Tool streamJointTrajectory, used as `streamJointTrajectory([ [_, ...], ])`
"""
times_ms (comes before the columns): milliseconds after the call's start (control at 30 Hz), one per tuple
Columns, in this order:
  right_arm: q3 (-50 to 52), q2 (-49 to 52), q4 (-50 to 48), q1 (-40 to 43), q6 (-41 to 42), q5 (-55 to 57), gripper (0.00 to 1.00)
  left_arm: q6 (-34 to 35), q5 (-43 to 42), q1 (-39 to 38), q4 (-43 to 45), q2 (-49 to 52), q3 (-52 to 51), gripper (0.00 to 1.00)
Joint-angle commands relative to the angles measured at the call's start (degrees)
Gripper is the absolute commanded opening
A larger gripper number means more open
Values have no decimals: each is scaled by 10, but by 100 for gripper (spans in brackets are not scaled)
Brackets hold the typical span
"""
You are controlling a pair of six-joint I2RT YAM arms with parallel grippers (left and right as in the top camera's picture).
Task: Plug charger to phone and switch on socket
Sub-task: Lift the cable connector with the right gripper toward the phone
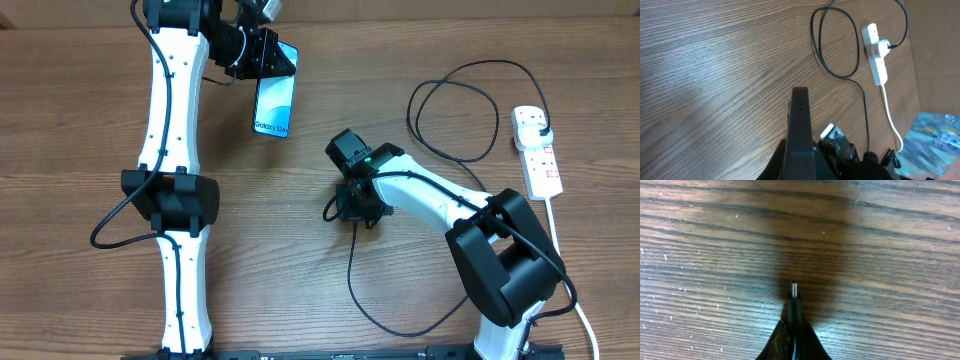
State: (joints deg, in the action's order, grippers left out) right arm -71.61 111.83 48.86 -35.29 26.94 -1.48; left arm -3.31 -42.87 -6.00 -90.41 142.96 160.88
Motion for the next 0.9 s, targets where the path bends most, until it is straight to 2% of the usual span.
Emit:
streamJointTrajectory([
  [0, -7, 5, -4, 0, 0, -1, 4, 8, -21, 0, 2, -3, 10, 4],
  [233, -8, 5, -3, 1, 0, -32, 4, 8, -21, 0, 2, -3, 10, 4],
  [433, -15, 0, -12, 34, -40, -249, 4, 7, -22, 0, -1, -3, 10, 4],
  [633, -16, 0, -106, 70, -93, -516, 4, 13, -22, 0, -1, -3, 10, 4],
  [767, -16, 0, -178, 85, -92, -619, 4, 23, -25, 4, 3, -3, 10, 5],
  [867, -16, 0, -217, 94, -86, -647, 4, 23, -68, 18, 16, -3, 10, 4],
])
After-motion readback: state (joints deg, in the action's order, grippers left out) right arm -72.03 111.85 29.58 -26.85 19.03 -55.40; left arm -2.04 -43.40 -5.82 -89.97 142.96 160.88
